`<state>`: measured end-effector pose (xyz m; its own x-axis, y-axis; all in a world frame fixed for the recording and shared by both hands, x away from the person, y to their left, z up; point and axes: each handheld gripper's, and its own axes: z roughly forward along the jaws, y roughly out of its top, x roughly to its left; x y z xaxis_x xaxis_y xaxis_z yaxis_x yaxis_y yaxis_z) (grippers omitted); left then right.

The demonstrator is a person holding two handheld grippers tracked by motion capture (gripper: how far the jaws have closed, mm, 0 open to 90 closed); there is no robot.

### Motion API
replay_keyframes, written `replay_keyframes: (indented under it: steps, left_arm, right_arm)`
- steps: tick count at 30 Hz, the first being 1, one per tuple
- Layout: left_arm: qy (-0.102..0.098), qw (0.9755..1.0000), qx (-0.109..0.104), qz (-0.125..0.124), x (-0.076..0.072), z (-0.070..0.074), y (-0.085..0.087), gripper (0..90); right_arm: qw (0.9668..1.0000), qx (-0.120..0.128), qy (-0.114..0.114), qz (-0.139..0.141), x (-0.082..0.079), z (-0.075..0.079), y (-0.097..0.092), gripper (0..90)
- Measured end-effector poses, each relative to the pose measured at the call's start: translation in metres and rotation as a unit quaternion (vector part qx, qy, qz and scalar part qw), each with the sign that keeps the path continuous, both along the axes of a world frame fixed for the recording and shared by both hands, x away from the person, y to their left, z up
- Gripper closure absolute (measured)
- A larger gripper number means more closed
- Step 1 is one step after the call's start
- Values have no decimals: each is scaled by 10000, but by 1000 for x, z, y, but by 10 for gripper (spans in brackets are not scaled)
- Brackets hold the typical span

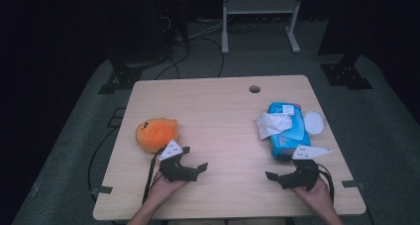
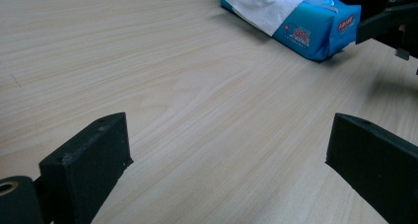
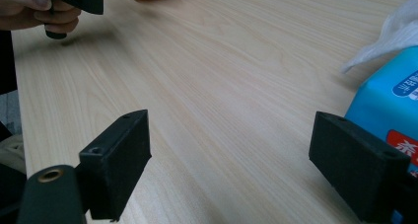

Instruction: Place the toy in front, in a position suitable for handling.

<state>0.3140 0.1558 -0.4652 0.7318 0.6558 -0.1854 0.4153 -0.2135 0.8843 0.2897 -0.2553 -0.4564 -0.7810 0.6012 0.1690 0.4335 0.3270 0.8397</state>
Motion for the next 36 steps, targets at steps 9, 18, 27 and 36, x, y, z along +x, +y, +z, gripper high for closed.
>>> replay_keyframes:
  steps: [9,18,27,36]
  left_arm:
    - [-27,10000,-12,53,0,4,3,23]
    - [-439,9988,-10,214,0,29,12,23]
    - [-829,9955,6,465,18,61,31,24]
    - [-1007,9908,13,905,36,75,63,23]
  right_arm:
    - [9999,129,42,-93,1,0,-6,148]
    - [9996,270,65,-98,0,1,-7,148]
    - [9997,197,116,-114,1,0,-6,147]
    - [9996,211,98,-135,0,0,-7,147]
